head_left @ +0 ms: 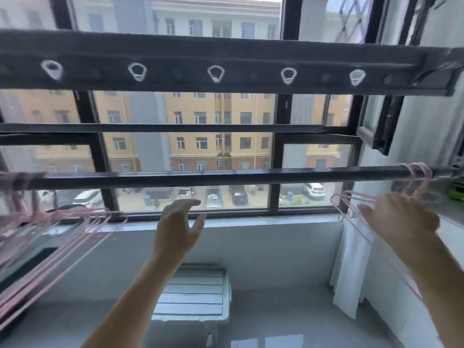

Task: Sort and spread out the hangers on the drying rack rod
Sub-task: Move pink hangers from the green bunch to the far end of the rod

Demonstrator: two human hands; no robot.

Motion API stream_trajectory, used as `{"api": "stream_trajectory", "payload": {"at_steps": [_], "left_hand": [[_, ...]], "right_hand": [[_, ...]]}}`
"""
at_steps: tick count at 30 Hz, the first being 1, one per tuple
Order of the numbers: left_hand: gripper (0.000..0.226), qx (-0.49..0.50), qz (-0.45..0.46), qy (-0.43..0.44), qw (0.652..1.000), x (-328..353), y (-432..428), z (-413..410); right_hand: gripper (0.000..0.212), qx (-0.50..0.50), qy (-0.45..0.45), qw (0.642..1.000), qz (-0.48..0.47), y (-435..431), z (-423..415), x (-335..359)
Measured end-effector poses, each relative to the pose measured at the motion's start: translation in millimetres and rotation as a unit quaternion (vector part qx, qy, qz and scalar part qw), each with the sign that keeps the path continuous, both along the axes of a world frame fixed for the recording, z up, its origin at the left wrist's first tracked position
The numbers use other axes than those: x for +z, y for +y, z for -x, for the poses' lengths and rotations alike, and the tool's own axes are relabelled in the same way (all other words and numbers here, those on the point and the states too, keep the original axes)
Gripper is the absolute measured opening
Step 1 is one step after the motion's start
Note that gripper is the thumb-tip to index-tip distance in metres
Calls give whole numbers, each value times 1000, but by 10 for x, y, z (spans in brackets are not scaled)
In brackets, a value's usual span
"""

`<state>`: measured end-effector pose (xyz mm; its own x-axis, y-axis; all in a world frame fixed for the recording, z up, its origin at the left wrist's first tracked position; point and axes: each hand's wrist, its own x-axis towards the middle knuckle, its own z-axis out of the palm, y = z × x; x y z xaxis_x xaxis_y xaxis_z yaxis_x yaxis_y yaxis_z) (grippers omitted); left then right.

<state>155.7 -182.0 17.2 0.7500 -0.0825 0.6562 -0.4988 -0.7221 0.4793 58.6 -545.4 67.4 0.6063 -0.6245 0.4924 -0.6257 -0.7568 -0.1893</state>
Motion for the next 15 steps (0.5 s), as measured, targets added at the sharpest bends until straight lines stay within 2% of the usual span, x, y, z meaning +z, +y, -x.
{"api": "stream_trajectory", "payload": {"at_steps": [2, 4, 6, 8, 10, 13, 15], "left_hand": [[29, 104, -47, -51, 992, 7, 401, -25], [23, 210, -104, -80, 969, 50, 824, 4], [14, 306, -133, -52, 941, 138, 1194, 93], [13, 374, -135, -20, 917, 203, 1490, 204], [18, 400, -136, 7, 907, 218, 1708, 305], [27, 379, -186, 48, 905, 145, 1871, 372], [26, 367, -198, 52, 907, 136, 1897, 394]], "right_hand": [[50, 43, 12, 999, -12, 27, -289, -222], [57, 117, 34, 993, -1, -71, -747, -602], [59, 188, 66, 980, -14, 265, -941, -770], [60, 214, 66, 974, -36, 912, -812, -627], [57, 241, 46, 969, -27, 1265, -835, -657], [54, 284, 82, 955, -6, 1649, -906, -667], [49, 310, 74, 948, -3, 1886, -888, -620]]}}
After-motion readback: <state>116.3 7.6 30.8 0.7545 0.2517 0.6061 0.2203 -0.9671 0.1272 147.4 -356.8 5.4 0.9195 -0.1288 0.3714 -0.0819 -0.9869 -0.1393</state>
